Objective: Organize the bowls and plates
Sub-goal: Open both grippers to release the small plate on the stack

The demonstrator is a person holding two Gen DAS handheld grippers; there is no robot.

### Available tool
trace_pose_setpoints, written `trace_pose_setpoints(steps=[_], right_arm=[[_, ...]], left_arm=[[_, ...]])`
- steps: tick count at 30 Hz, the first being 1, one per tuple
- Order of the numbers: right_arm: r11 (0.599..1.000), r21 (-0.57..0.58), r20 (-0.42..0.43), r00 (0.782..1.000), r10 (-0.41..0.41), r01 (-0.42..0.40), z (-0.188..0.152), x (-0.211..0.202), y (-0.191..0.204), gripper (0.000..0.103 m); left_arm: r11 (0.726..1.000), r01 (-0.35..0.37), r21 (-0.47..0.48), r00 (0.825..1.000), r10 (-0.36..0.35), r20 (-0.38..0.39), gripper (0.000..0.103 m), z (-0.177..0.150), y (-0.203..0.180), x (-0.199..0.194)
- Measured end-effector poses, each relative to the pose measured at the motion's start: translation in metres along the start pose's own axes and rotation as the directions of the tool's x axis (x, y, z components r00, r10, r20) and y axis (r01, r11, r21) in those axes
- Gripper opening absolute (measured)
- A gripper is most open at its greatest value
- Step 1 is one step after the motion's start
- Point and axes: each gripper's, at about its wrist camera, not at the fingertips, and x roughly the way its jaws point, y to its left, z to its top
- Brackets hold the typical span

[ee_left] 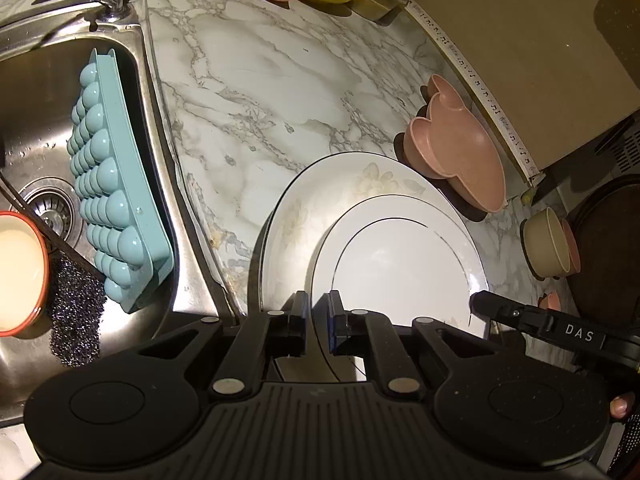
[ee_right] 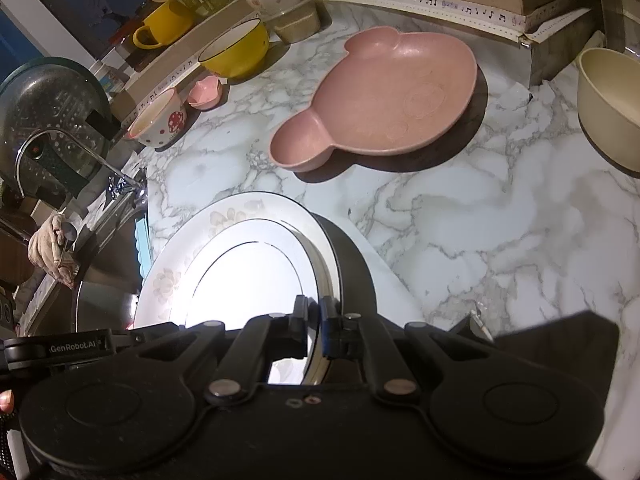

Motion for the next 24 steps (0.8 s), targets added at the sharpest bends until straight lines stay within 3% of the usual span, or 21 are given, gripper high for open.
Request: trace_pose_setpoints(steps=[5,13,20,24], right_arm=[[1.000,-0.004,-0.001,1.000,-0.007,0.007,0.002,0.003,0.001,0.005],[1.000,-0.010,-0.017,1.000,-0.003,0.002,0.003,0.013,0.002,0.005],[1.000,-0.007,-0.020,1.000,-0.008,0.008,0.008,0.019,0.005,0.006],[1.000,-0.020,-0.024,1.000,0.004,-0.004,0.007,0.017,0.007,0.017]], left_arm=[[1.000,-0.001,0.017,1.000,0.001,0.001,0.009,0.001,0.001,-0.006],[0.989,-0.070,0.129,0.995,0.059,0.081,0.009,-0.002,-0.010,-0.028],[0.978,-0.074,0.196,0.993,0.055,0.105,0.009,-0.008,-0.028,-0.030],[0.975,-0.070,0.209,0.993,0.049,0.106,0.009,-0.009,-0.031,-0.030]])
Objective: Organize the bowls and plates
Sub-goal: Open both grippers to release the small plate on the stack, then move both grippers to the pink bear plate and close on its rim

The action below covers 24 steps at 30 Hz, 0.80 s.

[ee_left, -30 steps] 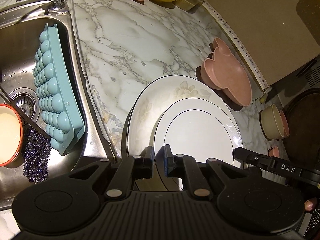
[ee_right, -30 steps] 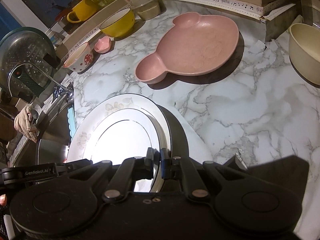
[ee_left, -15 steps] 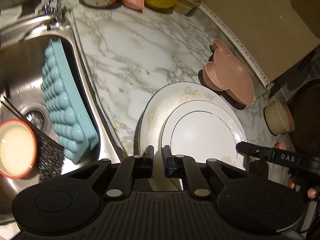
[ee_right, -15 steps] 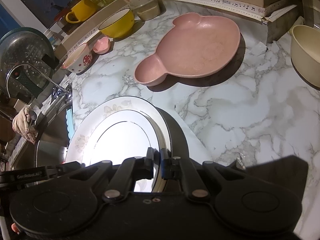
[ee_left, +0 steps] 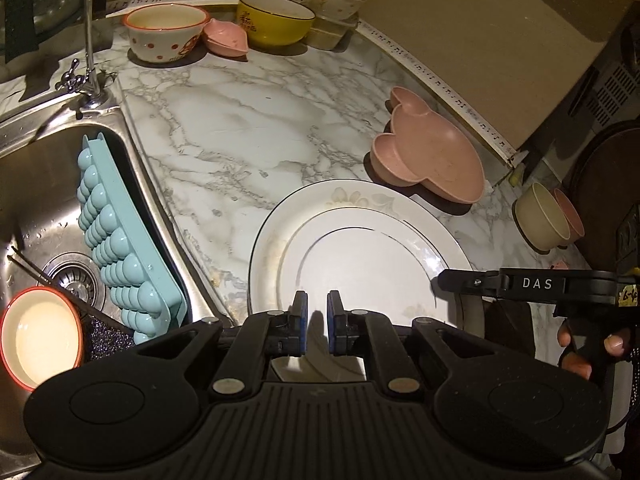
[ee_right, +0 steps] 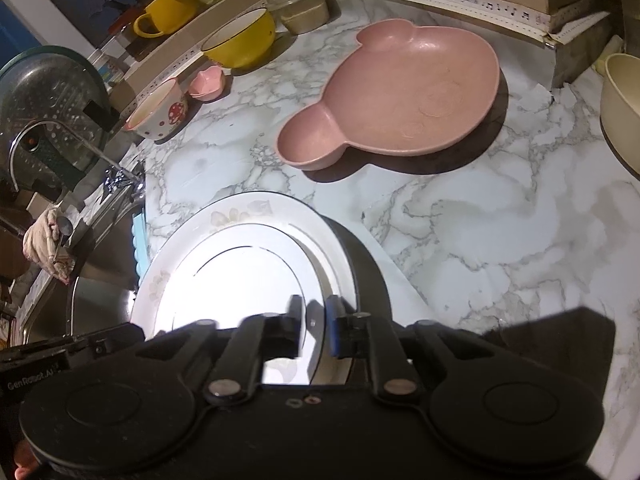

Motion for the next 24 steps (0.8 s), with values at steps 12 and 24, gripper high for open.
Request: trace_pose_setpoints(steps=[12,24], right_arm=[[0.986,-0.157,0.113,0.993,-0.034,0.052,-0.017,-0.049,0.029,0.033],[0.969,-0.176,0.312,0.944,-0.111,0.172,-0.016,-0.100,0.032,0.064]], left_arm=[[0.989,0.005,0.147,0.997,-0.017,0.076,0.009,0.008,-0.041,-0.012],[0.956,0.029,0.291,0.988,-0.072,0.138,0.016,0.025,-0.094,-0.014]])
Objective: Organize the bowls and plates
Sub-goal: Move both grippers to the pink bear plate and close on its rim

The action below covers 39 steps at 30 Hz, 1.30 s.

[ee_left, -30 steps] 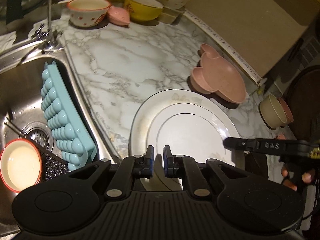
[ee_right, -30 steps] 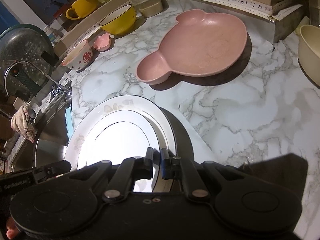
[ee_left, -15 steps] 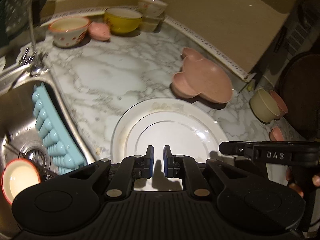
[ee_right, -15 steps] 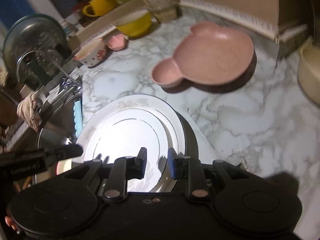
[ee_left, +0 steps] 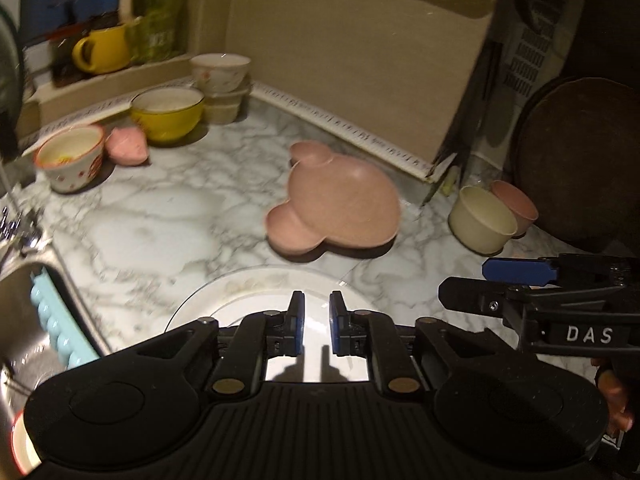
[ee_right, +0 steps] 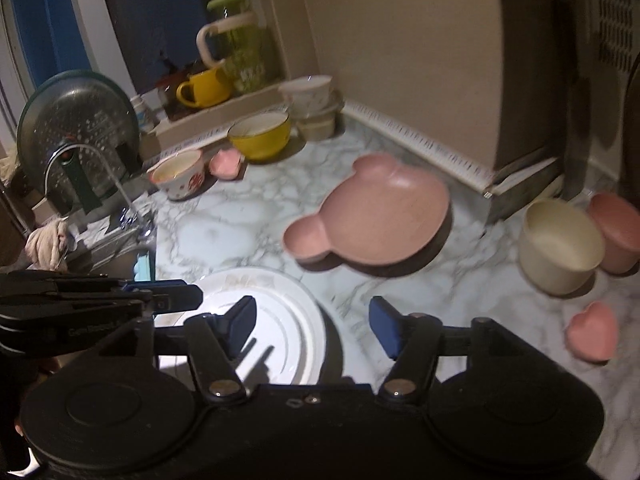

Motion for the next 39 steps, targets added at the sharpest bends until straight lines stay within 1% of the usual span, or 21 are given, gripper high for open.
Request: trace_pose_setpoints(steps=[1,2,3,5,7,9,10,11,12,15,20,25,33,39], right_arm=[[1.000,-0.001,0.010,1.000,-0.008,0.008,0.001,-0.003,-0.001,0.066],[1.000,0.000,0.017,1.000,-0.012,0.012,0.002,-0.005,-0.002,0.070],[1.000,0.003,0.025,1.000,-0.017,0.017,0.002,-0.007,-0.002,0.072],[0.999,0.006,0.040,0.999,-0.034,0.034,0.004,-0.011,-0.004,0.078],[0.999,0.008,0.057,0.997,-0.052,0.051,0.005,-0.014,-0.006,0.082],[0.997,0.011,0.072,0.995,-0.072,0.071,0.005,-0.017,-0.007,0.088],[0.997,0.014,0.078,0.994,-0.082,0.081,0.006,-0.018,-0.008,0.094],[0.996,0.017,0.081,0.993,-0.090,0.088,0.007,-0.018,-0.009,0.098],[0.995,0.020,0.085,0.992,-0.096,0.095,0.008,-0.019,-0.009,0.099],[0.993,0.028,0.094,0.988,-0.120,0.118,0.010,-0.018,-0.011,0.101],[0.984,0.035,0.111,0.978,-0.175,0.173,0.013,-0.014,-0.013,0.103],[0.970,0.036,0.103,0.965,-0.243,0.240,0.021,0.001,-0.023,0.103],[0.968,0.051,0.054,0.967,-0.250,0.248,0.036,0.039,-0.057,0.103],[0.972,0.048,0.014,0.973,-0.232,0.231,0.051,0.072,-0.076,0.103]], left_arm=[[1.000,0.004,0.005,1.000,-0.004,0.002,0.019,0.002,-0.003,0.002],[1.000,0.009,0.007,1.000,-0.009,0.004,0.028,0.004,-0.005,0.003],[1.000,0.015,0.006,1.000,-0.015,0.008,0.036,0.007,-0.007,0.004],[1.000,0.021,0.014,0.999,-0.021,0.024,0.046,0.011,-0.011,0.006],[0.999,0.019,0.035,0.999,-0.020,0.043,0.050,0.016,-0.016,0.006],[0.998,0.018,0.053,0.998,-0.021,0.060,0.059,0.021,-0.020,0.007],[0.998,0.017,0.061,0.997,-0.022,0.069,0.061,0.023,-0.021,0.007],[0.997,0.017,0.070,0.997,-0.023,0.079,0.066,0.025,-0.022,0.007],[0.997,0.017,0.079,0.996,-0.025,0.091,0.072,0.027,-0.023,0.007],[0.996,0.029,0.086,0.993,-0.039,0.111,0.079,0.034,-0.024,0.009],[0.996,0.031,0.087,0.991,-0.042,0.125,0.080,0.048,-0.024,0.018],[0.996,0.024,0.089,0.992,-0.034,0.121,0.081,0.064,-0.023,0.039],[0.997,-0.036,0.068,0.998,0.033,0.052,0.081,0.093,-0.020,0.094],[0.995,-0.079,0.058,0.997,0.079,-0.010,0.081,0.108,-0.015,0.136]])
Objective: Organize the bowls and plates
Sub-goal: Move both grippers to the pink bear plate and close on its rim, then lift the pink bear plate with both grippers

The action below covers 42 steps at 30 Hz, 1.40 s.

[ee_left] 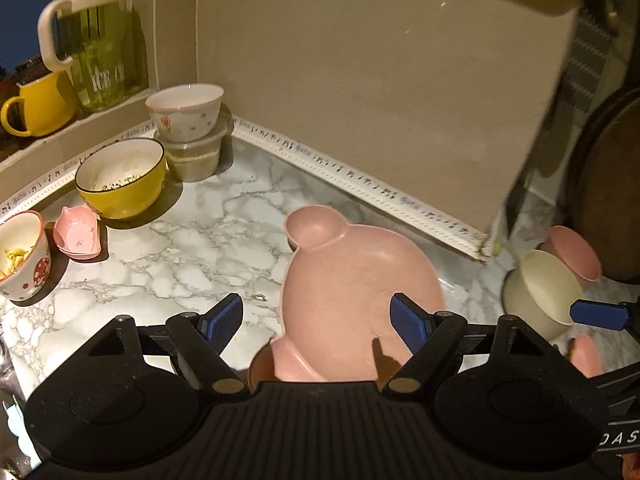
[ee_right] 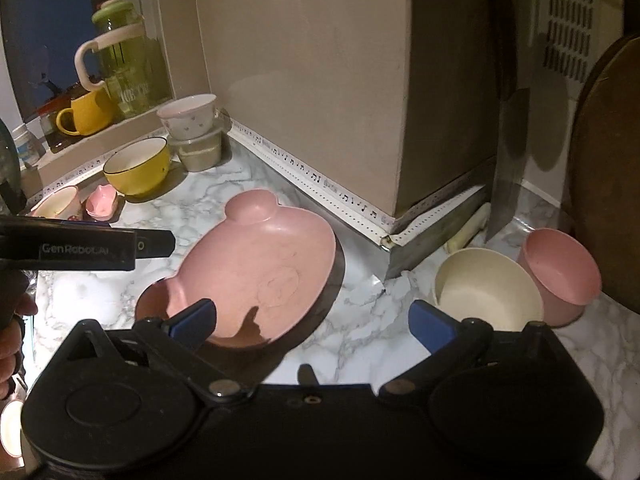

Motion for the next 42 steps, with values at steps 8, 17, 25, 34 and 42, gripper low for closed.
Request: trace_pose_setpoints(steps=[8,17,25,34,42], right_arm=[[1.000,-0.003,-0.083,0.996,0.017,-0.017,0.015,0.054,-0.003,0.098],[0.999,0.031,-0.187,0.981,0.043,-0.038,0.023,0.102,-0.005,0.076],[0.991,0.121,-0.227,0.970,0.083,-0.056,0.024,0.119,-0.013,0.049],[0.978,0.200,-0.240,0.965,0.105,-0.057,0.021,0.123,-0.023,0.021],[0.975,0.220,-0.240,0.967,0.086,-0.032,0.021,0.121,-0.026,0.009]], left_arm=[[0.999,-0.052,-0.012,0.996,0.051,-0.071,0.081,0.010,0.009,0.050],[0.998,-0.049,-0.036,0.988,0.043,-0.151,0.081,0.016,0.020,0.093],[1.000,-0.023,0.004,0.983,0.023,-0.180,0.068,0.019,0.019,0.111],[1.000,-0.001,0.009,0.980,0.003,-0.200,0.028,0.018,0.019,0.118],[1.000,-0.013,-0.001,0.977,0.012,-0.214,0.013,0.018,0.022,0.121]])
